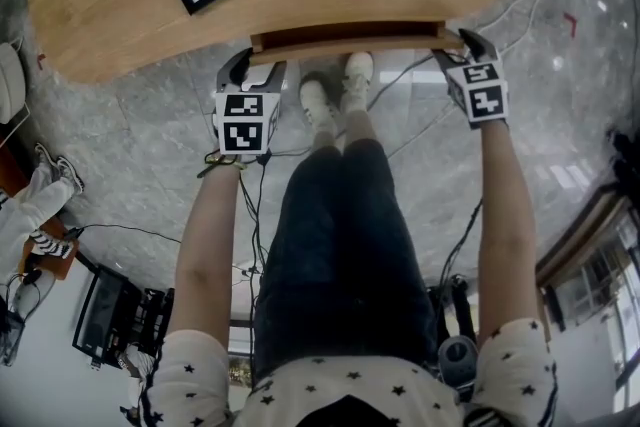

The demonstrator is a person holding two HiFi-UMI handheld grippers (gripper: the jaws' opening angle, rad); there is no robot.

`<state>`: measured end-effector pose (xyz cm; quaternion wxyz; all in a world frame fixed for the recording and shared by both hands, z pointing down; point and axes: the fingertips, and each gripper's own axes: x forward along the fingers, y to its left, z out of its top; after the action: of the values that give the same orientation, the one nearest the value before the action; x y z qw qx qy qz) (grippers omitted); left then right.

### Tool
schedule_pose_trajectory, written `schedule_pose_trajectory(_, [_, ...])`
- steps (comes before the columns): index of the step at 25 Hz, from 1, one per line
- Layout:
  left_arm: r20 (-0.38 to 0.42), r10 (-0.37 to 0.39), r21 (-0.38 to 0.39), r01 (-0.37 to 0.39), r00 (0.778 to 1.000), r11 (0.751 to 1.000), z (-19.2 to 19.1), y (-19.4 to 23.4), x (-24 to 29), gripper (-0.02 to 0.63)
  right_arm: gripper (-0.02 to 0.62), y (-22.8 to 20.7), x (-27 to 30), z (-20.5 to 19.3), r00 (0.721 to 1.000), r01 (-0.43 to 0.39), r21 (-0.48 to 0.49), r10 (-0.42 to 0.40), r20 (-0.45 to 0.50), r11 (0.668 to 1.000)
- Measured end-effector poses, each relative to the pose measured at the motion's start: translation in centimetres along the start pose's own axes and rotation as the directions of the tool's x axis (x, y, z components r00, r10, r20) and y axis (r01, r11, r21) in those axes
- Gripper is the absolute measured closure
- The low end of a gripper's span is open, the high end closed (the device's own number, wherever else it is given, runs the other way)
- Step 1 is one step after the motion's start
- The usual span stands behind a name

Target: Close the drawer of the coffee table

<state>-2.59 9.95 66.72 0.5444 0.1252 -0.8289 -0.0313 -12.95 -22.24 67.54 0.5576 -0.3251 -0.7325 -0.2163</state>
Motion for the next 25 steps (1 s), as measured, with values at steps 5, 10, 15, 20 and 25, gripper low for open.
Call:
schedule_pose_trajectory(5, [0.005,0.014,-0.016,-0.014,1.0,1.0,0.1,0.1,0.0,0.362,0.322,0.0,0.1,0.2,1.0,-0.007,0.0,0.007,0.008,1.0])
schedule_pose_trajectory(10, [0.018,0.024,-0.028,-0.024,1.0,0.999,0.6,0.4,0.1,0.363,0.322,-0.3,0.1,0.6,1.0,-0.004,-0.002,0.004,0.017,1.0])
schedule_pose_trajectory(15, [0.028,0.035,-0.036,-0.034,0.999,0.999,1.1,0.7,0.2,0.362,0.322,-0.6,0.2,1.2,1.0,-0.002,-0.003,0.002,0.026,1.0])
schedule_pose_trajectory(20, [0.033,0.049,-0.051,-0.047,0.998,0.998,1.4,0.9,0.3,0.362,0.322,-0.8,0.3,1.5,1.0,-0.004,-0.004,0.004,0.03,1.0])
schedule_pose_trajectory(25, [0.047,0.065,-0.073,-0.062,0.997,0.995,1.7,1.3,0.5,0.362,0.322,-1.0,0.6,2.0,0.999,-0.002,-0.005,0.002,0.035,1.0])
